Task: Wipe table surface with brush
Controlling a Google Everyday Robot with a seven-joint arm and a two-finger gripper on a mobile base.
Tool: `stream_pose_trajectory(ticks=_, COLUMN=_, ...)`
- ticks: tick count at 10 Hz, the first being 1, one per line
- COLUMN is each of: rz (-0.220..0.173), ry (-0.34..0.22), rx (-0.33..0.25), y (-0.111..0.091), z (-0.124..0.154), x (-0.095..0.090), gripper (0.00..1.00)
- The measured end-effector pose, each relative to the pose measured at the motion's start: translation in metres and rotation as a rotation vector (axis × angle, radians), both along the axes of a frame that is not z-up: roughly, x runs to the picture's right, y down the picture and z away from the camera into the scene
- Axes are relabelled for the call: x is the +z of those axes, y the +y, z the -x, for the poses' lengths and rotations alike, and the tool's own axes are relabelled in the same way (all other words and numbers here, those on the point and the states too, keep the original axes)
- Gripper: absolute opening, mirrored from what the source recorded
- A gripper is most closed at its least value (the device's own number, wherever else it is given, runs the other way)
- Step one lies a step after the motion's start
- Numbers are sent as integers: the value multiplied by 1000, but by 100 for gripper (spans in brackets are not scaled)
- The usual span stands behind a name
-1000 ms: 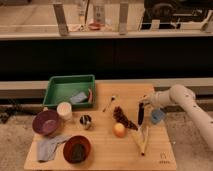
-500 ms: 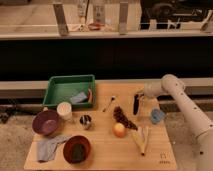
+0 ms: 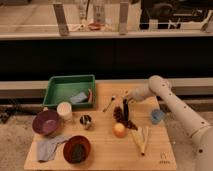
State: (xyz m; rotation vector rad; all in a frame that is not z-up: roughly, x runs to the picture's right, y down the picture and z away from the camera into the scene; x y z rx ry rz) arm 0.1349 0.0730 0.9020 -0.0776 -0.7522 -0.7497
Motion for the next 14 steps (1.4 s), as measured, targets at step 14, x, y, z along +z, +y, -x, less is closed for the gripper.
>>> stream_pose_trajectory(ticks=14, rz=-2, ry=190, rx=196, y=1, z=-118, x=-13, gripper=0)
